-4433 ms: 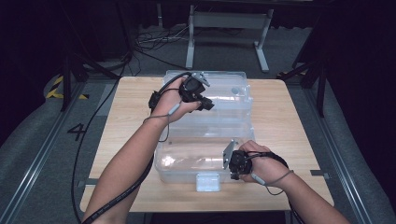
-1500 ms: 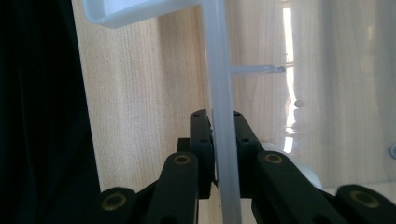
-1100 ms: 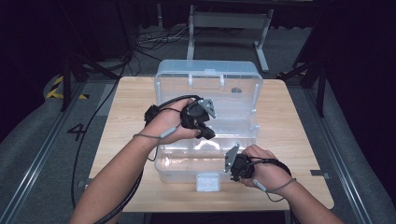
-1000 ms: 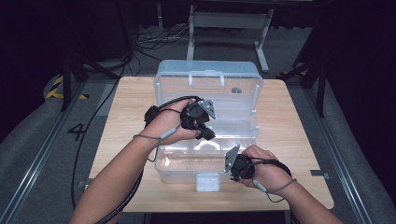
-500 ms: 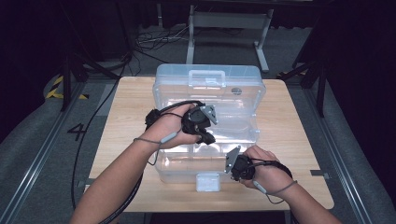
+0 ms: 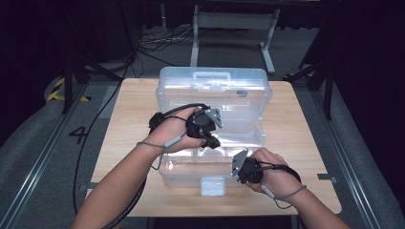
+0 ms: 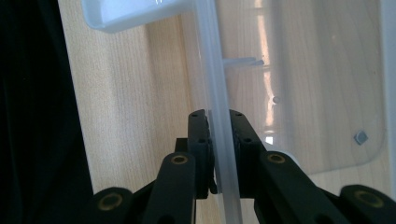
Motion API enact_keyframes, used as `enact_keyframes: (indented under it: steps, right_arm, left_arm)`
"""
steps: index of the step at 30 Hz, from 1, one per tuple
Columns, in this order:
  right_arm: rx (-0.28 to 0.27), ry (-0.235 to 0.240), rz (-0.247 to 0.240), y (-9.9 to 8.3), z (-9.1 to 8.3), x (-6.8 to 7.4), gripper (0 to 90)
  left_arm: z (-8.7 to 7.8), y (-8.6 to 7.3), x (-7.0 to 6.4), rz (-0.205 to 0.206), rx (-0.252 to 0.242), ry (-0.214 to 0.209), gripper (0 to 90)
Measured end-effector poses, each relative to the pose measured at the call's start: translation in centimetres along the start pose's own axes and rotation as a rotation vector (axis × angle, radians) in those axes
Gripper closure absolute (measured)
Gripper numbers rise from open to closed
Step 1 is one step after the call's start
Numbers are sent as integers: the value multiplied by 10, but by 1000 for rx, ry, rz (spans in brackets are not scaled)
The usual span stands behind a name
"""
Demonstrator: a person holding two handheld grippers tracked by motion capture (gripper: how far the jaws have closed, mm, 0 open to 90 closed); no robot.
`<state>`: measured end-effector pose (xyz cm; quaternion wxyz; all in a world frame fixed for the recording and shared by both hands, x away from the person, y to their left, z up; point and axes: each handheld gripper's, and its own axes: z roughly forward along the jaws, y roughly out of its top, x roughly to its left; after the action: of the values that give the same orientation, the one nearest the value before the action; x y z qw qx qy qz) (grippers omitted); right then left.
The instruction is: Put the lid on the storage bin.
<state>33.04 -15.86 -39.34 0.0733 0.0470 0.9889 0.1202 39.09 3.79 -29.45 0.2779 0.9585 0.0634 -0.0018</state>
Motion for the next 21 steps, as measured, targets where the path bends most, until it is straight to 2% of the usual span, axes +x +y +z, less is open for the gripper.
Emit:
enact_keyframes:
  steps: [11, 21]
  right_arm:
    - [-24, 11, -2, -1, -15, -2, 816]
    - [-62, -9, -13, -2, -35, -1, 819]
  left_arm:
    - [0, 1, 1, -1, 3, -1, 878]
    - [0, 2, 1, 3, 10, 1, 879]
